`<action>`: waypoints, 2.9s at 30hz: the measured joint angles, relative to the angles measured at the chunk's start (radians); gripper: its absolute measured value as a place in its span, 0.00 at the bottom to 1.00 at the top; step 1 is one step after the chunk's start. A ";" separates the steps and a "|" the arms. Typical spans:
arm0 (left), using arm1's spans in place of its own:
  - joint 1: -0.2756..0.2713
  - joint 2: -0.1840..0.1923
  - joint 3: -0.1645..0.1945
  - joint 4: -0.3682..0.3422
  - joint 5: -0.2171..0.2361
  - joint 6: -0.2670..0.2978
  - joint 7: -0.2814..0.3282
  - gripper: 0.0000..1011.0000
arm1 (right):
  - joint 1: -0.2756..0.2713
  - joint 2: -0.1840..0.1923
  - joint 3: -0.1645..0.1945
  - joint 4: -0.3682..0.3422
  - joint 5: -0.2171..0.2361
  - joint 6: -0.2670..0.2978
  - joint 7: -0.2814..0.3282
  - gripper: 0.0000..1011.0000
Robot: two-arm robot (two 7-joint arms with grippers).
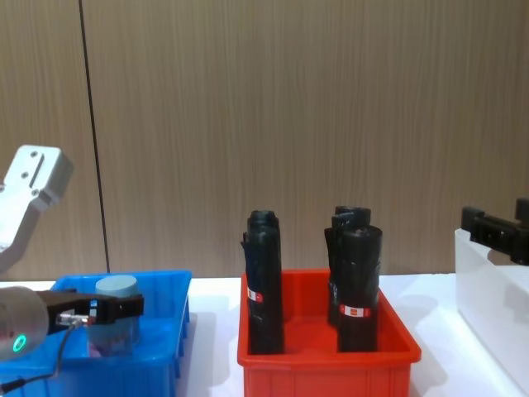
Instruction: Pick the cotton swabs from the blue box and place them into the white box.
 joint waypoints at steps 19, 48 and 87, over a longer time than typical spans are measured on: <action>-0.039 -0.015 -0.004 0.107 0.009 -0.053 -0.094 0.89 | 0.000 0.000 0.000 0.000 0.000 0.000 0.000 0.66; -0.001 0.015 -0.016 -0.114 0.079 -0.037 -0.106 0.66 | 0.000 0.000 0.000 0.000 0.000 0.000 0.000 0.66; -0.102 -0.072 0.045 -0.233 -0.010 0.066 -0.469 0.66 | 0.000 0.000 0.000 0.000 0.000 0.000 0.000 0.66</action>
